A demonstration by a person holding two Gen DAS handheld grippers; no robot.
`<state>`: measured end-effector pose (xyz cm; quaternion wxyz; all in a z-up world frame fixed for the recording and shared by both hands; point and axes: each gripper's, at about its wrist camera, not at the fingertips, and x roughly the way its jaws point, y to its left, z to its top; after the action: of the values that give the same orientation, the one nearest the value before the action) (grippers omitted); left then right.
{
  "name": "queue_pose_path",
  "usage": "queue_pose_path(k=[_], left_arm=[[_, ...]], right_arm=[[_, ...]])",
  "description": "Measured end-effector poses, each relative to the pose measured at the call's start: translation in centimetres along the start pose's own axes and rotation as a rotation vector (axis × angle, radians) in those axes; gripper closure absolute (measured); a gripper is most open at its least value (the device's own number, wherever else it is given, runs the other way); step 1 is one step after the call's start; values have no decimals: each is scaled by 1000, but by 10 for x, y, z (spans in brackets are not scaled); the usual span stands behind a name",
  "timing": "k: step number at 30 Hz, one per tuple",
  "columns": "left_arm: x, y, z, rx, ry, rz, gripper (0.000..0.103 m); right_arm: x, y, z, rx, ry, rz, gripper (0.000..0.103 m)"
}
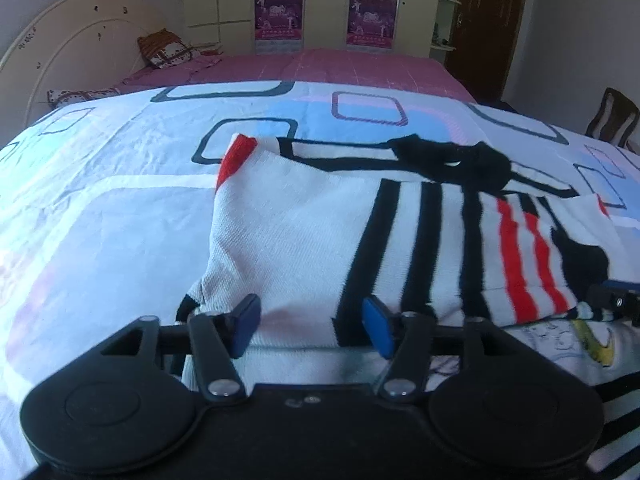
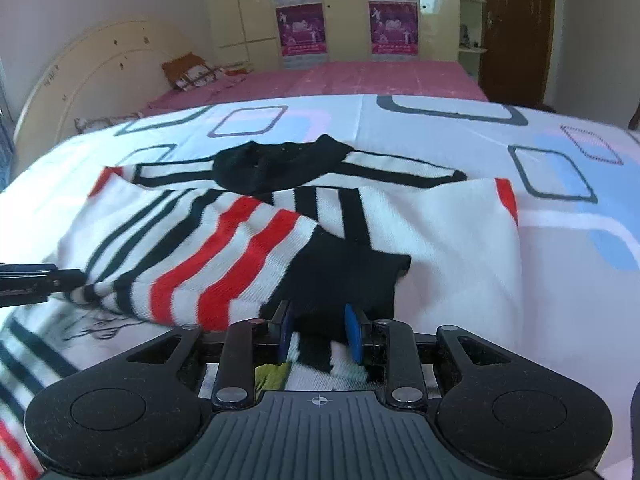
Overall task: Fold small clothes
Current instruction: 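Press the black cuff flat onto the folded sweater with the right gripper, then move both open grippers over the sweater's black hem band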
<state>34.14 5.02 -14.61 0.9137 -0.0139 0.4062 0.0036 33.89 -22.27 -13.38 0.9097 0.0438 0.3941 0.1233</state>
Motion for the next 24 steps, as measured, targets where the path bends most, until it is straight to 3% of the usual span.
queue_pose_path(k=[6, 8, 9, 10, 17, 24], left_arm=[[-31, -10, -15, 1, 6, -4, 39], [-41, -11, -21, -2, 10, -6, 32], [-46, -12, -24, -3, 12, -7, 31], [-51, -12, -27, -2, 12, -11, 31], [-77, -5, -50, 12, 16, -65, 30], [-106, 19, -83, 26, 17, -131, 35]], right_arm=[[-22, -4, -10, 9, 10, 58, 74], [-33, -4, -16, 12, 5, 66, 59], [-38, -3, -19, 16, -1, 65, 42], [-45, -2, -23, 19, -13, 68, 40], [-87, 14, -49, 14, -47, 41, 40], [-120, 39, -92, 19, -8, 0, 40]])
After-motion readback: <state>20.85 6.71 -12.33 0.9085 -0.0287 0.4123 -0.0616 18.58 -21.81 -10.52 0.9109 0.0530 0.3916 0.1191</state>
